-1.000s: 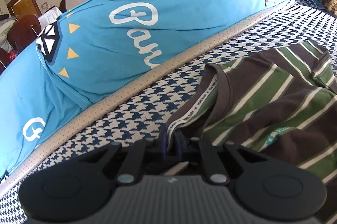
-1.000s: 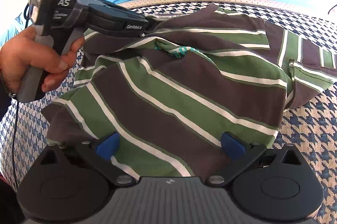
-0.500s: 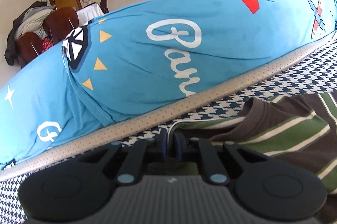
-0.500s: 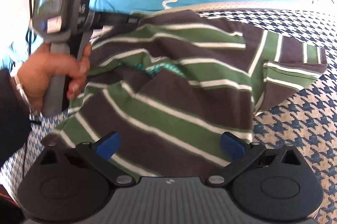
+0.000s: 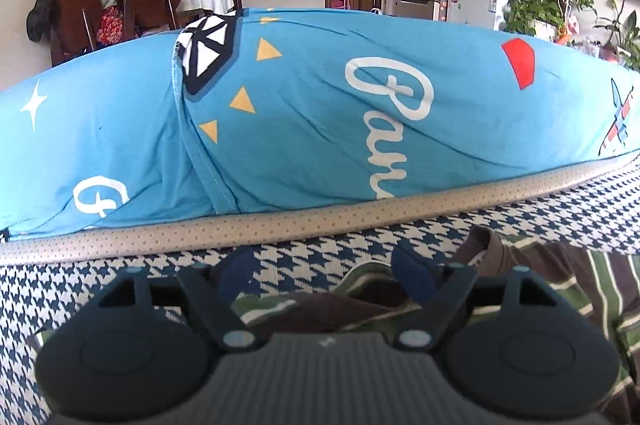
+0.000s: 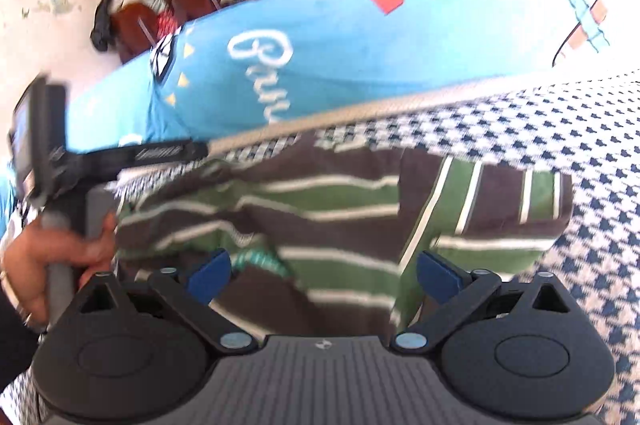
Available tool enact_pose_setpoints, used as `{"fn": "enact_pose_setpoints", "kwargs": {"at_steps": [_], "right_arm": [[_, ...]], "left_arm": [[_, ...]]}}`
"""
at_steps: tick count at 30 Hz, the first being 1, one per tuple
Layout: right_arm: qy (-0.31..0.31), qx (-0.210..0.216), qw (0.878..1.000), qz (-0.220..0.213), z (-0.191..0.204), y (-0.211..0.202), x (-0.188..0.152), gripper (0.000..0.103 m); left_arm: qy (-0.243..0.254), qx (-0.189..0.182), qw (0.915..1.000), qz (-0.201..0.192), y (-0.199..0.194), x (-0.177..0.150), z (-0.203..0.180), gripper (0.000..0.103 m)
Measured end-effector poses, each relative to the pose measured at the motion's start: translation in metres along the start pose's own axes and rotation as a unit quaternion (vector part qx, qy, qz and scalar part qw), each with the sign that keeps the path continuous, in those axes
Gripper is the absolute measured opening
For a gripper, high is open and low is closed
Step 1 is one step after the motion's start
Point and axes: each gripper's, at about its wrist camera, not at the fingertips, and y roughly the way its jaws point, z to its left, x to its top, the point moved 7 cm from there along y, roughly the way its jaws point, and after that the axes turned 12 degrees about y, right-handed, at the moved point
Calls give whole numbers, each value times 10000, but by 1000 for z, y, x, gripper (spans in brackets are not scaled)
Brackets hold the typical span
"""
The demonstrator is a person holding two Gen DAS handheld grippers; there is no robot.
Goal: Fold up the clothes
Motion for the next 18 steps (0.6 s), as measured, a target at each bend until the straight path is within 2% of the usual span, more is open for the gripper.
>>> {"fn": "enact_pose_setpoints", "kwargs": {"at_steps": [1,5,8,18], "right_arm": [[32,23,9999,-94,-3,2,6,95],[20,67,9994,-337,-11,14,24,77],[-10,78,9992,-401,-16,26,33,68],[-263,161,9972,-687,-21,57,53,68]], "left_arm": [[-80,-28,10000,12,-4,-2,3,79],[-374,-121,9992,77,-18,-12,14,88],[-535,-141,9984,138,-27,-22,20,88],[-933,-127,9948,399,-55,-56,32,90]]}}
